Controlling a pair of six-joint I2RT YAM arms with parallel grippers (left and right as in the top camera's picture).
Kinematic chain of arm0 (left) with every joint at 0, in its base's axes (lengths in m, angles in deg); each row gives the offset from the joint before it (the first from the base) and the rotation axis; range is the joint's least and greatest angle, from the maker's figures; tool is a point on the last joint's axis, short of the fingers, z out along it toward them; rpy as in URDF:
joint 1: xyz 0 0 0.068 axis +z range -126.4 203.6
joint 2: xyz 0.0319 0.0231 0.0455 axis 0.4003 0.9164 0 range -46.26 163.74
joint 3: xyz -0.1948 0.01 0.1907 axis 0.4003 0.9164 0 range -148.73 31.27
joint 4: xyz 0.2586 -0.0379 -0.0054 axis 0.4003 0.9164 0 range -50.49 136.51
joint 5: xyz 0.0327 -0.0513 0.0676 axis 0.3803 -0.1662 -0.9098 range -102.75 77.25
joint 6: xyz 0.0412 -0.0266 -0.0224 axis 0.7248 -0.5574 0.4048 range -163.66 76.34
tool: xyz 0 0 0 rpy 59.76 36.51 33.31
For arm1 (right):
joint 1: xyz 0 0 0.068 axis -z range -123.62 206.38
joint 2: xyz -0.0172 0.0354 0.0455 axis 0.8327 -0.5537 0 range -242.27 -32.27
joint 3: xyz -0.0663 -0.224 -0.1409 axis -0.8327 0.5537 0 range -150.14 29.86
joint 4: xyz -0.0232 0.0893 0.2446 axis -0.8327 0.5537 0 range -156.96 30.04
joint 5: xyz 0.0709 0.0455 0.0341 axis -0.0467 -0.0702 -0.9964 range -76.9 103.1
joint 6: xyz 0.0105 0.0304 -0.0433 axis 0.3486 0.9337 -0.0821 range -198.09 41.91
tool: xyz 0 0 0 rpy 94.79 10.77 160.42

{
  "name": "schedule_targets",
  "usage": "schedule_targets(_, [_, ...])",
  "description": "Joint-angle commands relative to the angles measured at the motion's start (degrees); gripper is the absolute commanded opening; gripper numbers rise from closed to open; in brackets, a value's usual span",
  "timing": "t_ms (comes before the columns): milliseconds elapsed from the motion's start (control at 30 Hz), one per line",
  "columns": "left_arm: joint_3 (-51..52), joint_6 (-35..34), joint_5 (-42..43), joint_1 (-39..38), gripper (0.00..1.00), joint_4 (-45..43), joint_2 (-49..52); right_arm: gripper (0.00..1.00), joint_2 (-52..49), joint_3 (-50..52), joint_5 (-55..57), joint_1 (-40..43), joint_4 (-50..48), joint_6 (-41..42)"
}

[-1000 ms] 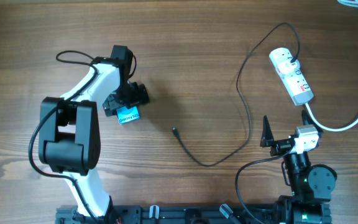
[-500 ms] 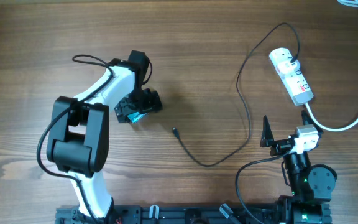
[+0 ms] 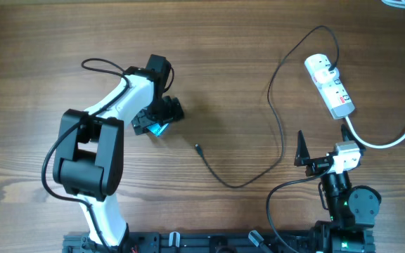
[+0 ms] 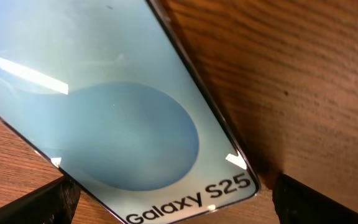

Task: Plug charger to phone and switch on socket
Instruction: 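Rotate the held phone upright with the left gripper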

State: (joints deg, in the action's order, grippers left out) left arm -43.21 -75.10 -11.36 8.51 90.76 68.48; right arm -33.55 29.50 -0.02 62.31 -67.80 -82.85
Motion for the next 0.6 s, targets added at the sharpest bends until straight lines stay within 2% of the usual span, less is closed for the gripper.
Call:
schedule_targets(0, [1.4,-3.85,-0.35,3.3,1.0,-1.68,2.27,1.0,0.09,0.07,-0.7,0.13,-0.2,0.63])
schedule_targets(200, [1.4,-3.78,-0.44,4.02,1.0,0.35,2.27,1.0,0.09,0.07,-0.7,0.13,-0.2,0.63])
schedule_targets(333, [1.4,-3.78,-4.33,4.02,1.0,4.07,2.27,1.0,0.09,0.07,-0.68,0.13,-0.2,0.63])
schedule_targets(467, [1.4,-3.74,-4.52,4.02,1.0,6.73,2.27,1.0,0.09,0.07,-0.7,0.13,-0.22,0.63])
schedule_targets(567, [1.4,-3.78,-5.42,4.02,1.0,5.35,2.27,1.0,0.09,0.07,-0.7,0.13,-0.22,0.63])
